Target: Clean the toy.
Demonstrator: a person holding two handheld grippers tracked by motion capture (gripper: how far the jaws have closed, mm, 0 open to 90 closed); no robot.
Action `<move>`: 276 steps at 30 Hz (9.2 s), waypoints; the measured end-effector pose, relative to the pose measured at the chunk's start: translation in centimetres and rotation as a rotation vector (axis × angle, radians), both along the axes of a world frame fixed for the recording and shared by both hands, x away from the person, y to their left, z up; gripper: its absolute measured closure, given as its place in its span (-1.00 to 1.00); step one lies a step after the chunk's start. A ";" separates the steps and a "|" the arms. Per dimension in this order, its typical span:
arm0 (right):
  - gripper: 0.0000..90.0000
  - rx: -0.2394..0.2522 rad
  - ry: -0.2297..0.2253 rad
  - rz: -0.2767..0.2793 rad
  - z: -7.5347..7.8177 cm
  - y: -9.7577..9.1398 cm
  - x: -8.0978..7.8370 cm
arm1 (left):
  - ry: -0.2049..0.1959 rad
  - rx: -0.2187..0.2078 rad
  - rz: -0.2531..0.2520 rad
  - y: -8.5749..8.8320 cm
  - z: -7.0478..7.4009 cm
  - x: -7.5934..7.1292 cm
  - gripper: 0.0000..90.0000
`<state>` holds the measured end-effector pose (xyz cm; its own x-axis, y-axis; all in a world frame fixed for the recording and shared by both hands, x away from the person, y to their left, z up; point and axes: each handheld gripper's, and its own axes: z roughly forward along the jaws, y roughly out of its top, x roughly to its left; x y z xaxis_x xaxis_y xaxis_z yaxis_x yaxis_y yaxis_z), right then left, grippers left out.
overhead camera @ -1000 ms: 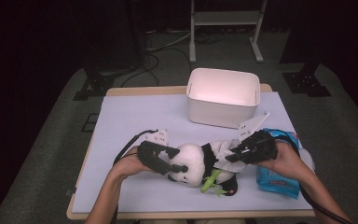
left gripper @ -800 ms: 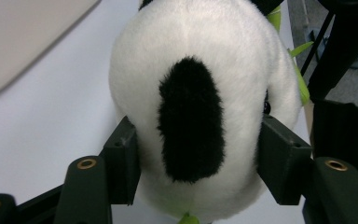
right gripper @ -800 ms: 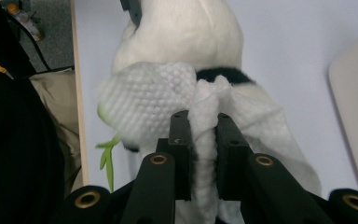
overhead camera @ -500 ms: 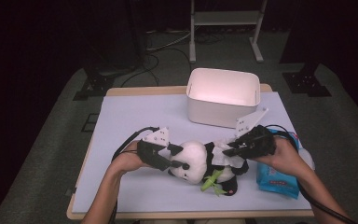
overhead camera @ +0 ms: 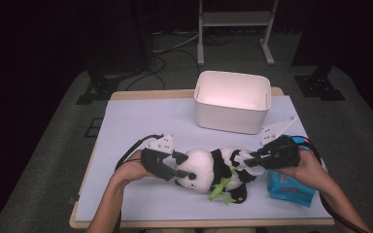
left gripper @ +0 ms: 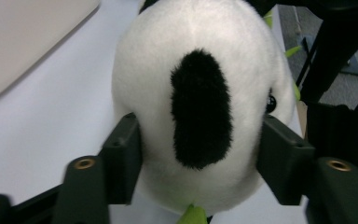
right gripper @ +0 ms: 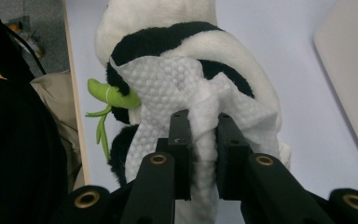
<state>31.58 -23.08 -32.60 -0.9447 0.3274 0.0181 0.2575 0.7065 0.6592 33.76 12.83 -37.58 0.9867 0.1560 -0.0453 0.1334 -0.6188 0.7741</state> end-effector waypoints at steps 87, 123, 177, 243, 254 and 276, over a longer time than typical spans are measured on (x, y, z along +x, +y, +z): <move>0.74 -0.117 -0.019 0.137 1.1 9.1 2.0 | -0.023 -0.023 0.015 -0.6 -0.1 -0.9 -0.20; 0.73 -0.068 -0.004 0.191 2.0 10.9 2.1 | -0.035 -0.023 0.007 -0.9 0.2 -1.0 -0.20; 0.72 -0.032 -0.006 0.239 3.2 13.4 2.2 | -0.034 -0.088 0.001 -1.0 0.7 -1.1 -0.20; 0.70 -0.041 0.033 0.038 1.9 3.0 2.5 | -0.019 -0.059 0.003 -0.1 -0.5 -0.8 -0.19; 0.69 -0.055 0.046 0.061 2.0 5.6 4.0 | -0.016 -0.064 -0.002 0.0 -0.6 -0.8 -0.19; 0.72 -0.065 0.000 0.079 0.8 4.7 0.7 | 0.183 -0.043 0.066 -1.9 0.1 -0.3 -0.80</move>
